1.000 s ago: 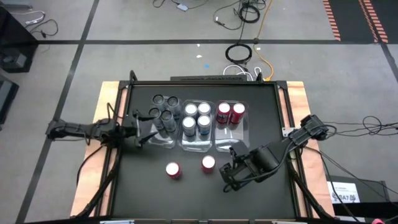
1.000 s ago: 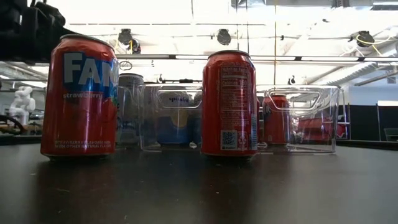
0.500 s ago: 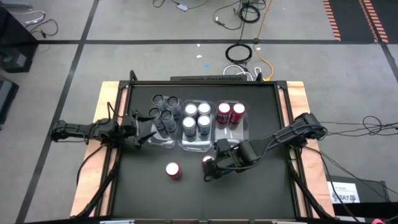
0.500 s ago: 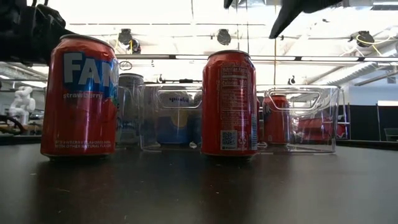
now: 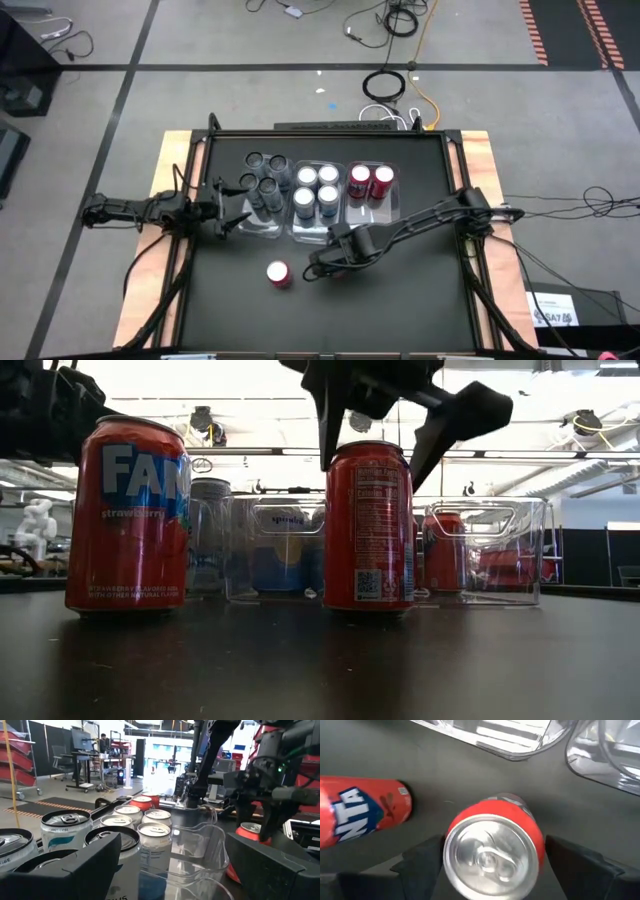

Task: Sort soda cans
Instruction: Put the right red soda can into the right transparent bin

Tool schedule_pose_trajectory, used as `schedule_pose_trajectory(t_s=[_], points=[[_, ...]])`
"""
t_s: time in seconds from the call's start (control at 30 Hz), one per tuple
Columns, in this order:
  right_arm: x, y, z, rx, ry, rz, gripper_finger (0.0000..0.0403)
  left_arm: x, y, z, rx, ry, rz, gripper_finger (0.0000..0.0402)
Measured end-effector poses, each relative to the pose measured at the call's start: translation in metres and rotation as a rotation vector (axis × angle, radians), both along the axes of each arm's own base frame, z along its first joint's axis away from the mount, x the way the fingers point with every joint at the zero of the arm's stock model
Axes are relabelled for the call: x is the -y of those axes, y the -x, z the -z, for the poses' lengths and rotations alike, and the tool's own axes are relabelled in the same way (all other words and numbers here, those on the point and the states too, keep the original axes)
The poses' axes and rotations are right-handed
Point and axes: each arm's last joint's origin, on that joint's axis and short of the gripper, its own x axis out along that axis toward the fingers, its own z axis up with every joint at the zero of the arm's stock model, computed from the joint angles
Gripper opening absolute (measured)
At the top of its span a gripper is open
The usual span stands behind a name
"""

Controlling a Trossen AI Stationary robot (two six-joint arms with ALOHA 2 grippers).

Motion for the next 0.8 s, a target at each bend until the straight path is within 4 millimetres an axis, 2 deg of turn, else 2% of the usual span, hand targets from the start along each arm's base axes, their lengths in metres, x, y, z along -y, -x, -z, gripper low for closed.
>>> schedule_pose_trajectory(t_s=[0.23,0.37,0.53,0.8], points=[[0.005,-0.009,0.018,-0.044,-0.016,0.011,0.0335,0.000,0.000,0.000,0.000,0.000,0.000,0.0366],[0.009,-0.012,0.023,-0.076,-0.040,0.005,0.0321,0.000,0.000,0.000,0.000,0.000,0.000,0.0366],[0.015,-0.013,0.023,-0.098,-0.086,-0.014,0.0290,0.000,0.000,0.000,0.000,0.000,0.001,0.0366],[0.014,-0.011,0.022,-0.098,-0.089,-0.023,0.0288,0.000,0.000,0.000,0.000,0.000,0.001,0.0366]])
